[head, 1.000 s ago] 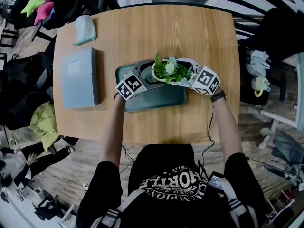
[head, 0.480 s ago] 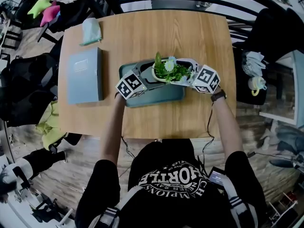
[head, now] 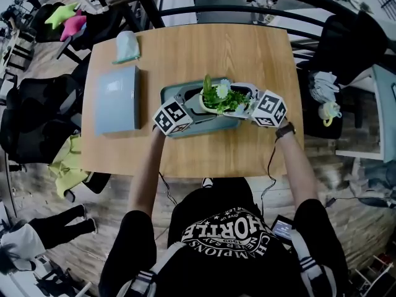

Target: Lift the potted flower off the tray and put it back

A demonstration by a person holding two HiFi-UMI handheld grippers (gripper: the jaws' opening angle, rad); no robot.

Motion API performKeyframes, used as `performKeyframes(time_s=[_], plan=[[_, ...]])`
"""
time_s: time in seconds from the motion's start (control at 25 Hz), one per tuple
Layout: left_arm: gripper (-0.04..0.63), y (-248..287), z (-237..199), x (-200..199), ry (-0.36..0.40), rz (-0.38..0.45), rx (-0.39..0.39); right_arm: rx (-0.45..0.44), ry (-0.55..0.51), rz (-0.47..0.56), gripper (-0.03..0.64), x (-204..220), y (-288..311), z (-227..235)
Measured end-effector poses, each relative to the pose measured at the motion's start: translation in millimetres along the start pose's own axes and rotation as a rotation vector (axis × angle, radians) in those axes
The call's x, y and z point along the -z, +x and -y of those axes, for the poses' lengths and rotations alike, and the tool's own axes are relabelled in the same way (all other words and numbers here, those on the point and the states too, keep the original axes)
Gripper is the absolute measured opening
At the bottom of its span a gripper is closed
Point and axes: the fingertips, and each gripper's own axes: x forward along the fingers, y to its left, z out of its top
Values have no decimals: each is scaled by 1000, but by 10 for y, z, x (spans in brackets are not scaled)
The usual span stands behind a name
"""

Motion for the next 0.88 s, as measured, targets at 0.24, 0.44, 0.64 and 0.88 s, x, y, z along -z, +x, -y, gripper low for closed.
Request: performKeyframes(time_s=[0.24,0.44,0.64,0.88], plan=[[451,-182,300,-122,-8,4,11,5,11,-8,417,-133,-106,-335],[451,-329,534,-311,-8,35,9,21,-12,11,417,-321,-257,-592],[451,-524,817,-433,-14,54,1,24,-29,3,417,-477,-348,-921],[451,-803,1134,-668,-76,111,5,29,-32,73,417,-772,-503,-1301]])
